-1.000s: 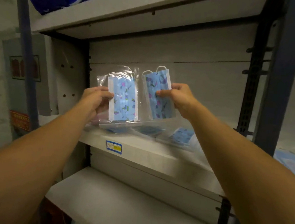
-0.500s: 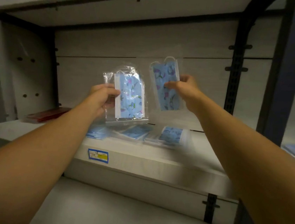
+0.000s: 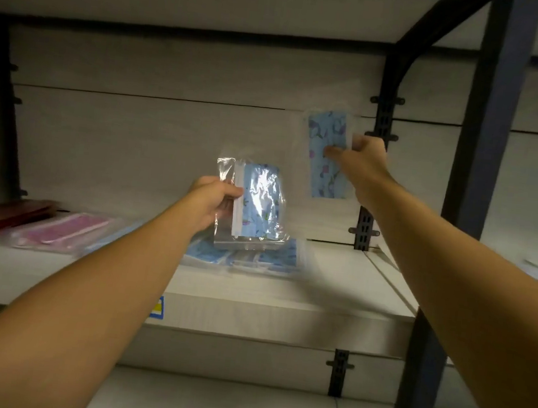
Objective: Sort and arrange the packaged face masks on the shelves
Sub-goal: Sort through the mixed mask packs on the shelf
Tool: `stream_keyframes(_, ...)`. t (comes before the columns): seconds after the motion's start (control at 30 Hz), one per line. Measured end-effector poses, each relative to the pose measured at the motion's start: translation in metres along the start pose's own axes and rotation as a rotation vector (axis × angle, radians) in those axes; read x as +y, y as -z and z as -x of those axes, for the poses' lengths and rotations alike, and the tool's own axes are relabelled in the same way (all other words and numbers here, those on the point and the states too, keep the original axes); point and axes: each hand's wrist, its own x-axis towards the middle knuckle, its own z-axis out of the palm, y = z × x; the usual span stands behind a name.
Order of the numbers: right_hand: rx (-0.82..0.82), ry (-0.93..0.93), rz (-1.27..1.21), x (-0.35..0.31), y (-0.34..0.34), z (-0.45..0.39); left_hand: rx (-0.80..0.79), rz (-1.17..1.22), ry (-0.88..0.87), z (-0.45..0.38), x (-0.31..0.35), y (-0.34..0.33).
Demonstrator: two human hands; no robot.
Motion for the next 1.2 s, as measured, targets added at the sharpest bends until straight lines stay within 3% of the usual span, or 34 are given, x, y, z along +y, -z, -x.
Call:
stream_keyframes(0.4, -0.012, 0.006, -0.007, 0.003, 0.006, 0.006, -0.087, -0.176, 0.054, -0.001, -0.038, -0.035)
stream_keyframes(0.83, -0.03, -0.022, -0.059, 0.009, 0.005, 0.016, -0.096, -1.201, -0.14, -0.008, -0.05, -0.028)
stream_keyframes(1.2, -0.147, -0.205, -0.066, 0.022, -0.027, 0.023, 0.034, -1.218, -0.218, -0.008, -0.023, 0.006)
